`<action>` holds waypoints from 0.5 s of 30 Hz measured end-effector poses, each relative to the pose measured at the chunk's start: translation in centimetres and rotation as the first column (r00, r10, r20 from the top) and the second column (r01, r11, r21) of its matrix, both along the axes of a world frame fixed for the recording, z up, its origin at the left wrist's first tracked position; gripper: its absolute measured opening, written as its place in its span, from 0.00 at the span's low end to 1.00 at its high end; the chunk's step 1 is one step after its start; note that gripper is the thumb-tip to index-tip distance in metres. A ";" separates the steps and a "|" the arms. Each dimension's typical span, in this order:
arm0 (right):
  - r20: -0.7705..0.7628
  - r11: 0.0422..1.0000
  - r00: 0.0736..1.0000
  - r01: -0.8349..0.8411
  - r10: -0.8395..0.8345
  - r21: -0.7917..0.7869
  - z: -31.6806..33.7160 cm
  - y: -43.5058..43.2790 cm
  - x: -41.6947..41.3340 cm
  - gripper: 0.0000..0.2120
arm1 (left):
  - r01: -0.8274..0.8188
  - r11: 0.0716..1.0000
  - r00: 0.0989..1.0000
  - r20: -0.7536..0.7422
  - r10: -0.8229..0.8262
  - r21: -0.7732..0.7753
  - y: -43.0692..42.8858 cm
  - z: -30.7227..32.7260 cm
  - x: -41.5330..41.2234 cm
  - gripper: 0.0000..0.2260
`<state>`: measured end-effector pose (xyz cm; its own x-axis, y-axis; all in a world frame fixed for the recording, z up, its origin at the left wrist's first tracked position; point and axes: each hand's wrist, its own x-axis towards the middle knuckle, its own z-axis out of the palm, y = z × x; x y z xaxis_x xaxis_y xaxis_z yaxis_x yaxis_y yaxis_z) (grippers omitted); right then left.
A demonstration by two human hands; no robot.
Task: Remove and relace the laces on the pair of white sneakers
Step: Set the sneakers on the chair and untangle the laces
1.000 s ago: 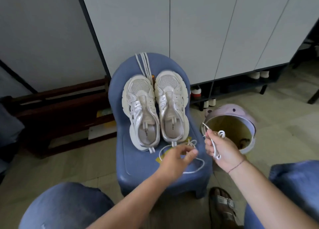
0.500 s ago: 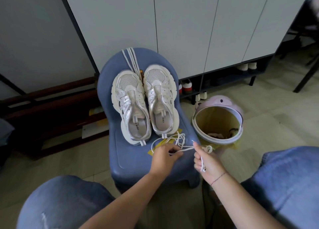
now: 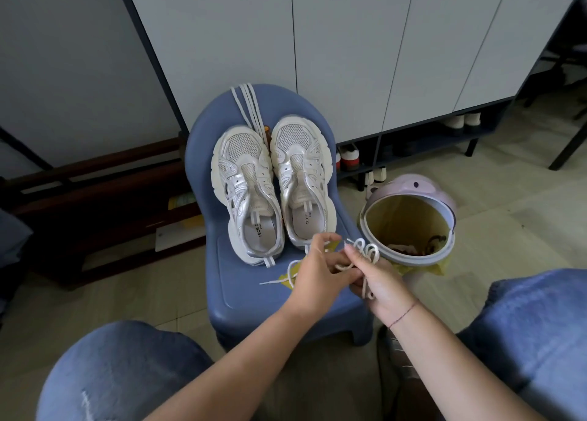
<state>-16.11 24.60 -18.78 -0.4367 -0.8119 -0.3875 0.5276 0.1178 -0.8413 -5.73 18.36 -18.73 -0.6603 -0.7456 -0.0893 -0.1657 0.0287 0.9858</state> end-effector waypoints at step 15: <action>-0.022 0.986 0.990 0.142 -0.140 0.090 0.4 -0.7 -2.0 0.16 | 0.020 0.995 0.991 0.135 -0.006 -0.102 -1.6 0.3 0.2 0.23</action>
